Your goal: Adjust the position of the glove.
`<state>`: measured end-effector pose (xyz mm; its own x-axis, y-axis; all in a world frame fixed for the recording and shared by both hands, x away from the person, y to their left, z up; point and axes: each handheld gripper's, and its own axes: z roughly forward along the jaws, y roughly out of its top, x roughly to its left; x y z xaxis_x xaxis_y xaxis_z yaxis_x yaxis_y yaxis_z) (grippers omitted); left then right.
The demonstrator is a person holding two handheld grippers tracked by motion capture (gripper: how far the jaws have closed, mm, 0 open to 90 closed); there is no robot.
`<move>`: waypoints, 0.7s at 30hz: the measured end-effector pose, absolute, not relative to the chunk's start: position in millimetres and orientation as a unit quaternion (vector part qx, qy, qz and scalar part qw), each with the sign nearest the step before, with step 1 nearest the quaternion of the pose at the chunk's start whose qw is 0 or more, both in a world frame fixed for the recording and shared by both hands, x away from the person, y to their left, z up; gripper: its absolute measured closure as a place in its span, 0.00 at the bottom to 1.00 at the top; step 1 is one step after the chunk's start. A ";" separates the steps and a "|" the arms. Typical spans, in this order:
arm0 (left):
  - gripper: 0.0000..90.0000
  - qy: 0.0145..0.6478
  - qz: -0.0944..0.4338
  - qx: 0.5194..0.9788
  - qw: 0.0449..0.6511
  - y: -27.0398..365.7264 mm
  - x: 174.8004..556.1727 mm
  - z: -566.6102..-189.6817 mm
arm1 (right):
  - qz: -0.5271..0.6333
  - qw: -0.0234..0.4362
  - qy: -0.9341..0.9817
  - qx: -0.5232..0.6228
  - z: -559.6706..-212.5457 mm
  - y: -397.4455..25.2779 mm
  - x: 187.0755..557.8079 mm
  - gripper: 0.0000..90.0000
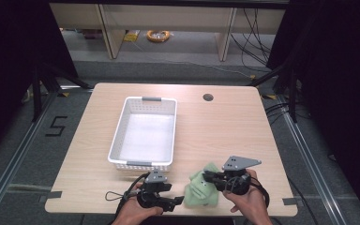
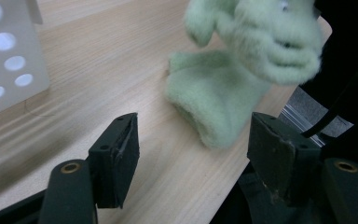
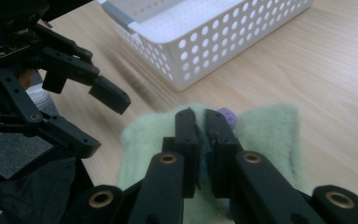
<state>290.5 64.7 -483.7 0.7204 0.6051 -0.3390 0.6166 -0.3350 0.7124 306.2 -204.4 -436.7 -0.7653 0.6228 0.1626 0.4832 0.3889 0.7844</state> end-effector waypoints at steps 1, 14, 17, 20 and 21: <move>0.38 0.371 -0.009 0.817 0.440 63.8 289.4 -483.3 | 0.442 0.067 0.828 0.339 -439.7 -201.1 302.6 0.95; 0.46 0.359 -0.020 0.821 0.444 61.4 285.9 -482.8 | 0.443 0.052 0.823 0.353 -458.5 -194.3 295.0 0.94; 0.47 0.358 -0.019 0.824 0.439 59.6 286.1 -484.4 | 0.443 0.036 0.816 0.369 -465.5 -193.5 293.9 0.94; 0.49 0.354 -0.021 0.825 0.441 56.0 285.8 -485.8 | 0.441 0.044 0.816 0.371 -471.8 -195.1 295.2 0.92; 0.49 0.352 -0.020 0.826 0.439 54.5 285.7 -486.6 | 0.443 0.042 0.813 0.374 -473.1 -195.2 295.0 0.92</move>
